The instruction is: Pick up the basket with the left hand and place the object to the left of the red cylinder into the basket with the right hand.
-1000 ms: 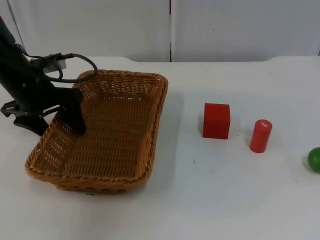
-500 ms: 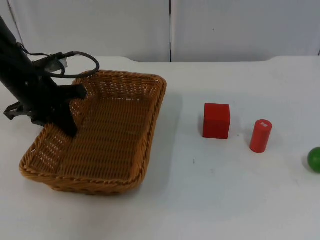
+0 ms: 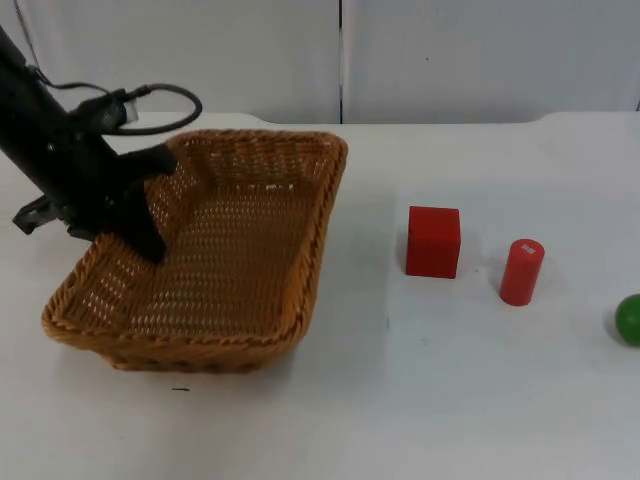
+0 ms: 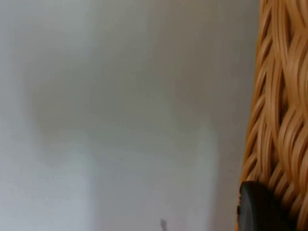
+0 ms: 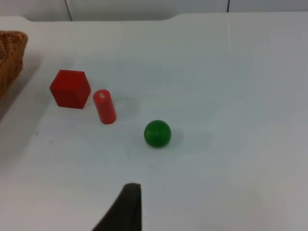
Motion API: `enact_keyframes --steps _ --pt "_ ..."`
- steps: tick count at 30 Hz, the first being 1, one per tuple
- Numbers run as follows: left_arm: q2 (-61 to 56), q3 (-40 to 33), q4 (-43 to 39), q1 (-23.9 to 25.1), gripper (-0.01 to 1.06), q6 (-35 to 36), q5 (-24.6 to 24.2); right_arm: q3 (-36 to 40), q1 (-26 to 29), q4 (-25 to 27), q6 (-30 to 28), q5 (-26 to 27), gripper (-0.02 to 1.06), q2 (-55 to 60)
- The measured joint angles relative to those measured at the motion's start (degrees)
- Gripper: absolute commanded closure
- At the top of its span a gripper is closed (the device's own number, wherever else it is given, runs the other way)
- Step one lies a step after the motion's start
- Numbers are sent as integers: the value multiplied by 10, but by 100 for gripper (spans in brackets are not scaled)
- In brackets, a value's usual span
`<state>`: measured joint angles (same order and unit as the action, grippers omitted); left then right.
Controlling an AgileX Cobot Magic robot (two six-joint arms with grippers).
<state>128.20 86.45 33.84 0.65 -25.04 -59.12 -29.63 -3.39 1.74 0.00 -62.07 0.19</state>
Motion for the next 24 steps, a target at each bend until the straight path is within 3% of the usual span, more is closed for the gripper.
enact_keyframes --steps 13,24 --pt "-64 0 8 -1 105 24 -69 0 0 0 0 0 -1 0" --pt "-115 -1 4 -40 105 49 -87 0 0 0 0 0 -1 0"
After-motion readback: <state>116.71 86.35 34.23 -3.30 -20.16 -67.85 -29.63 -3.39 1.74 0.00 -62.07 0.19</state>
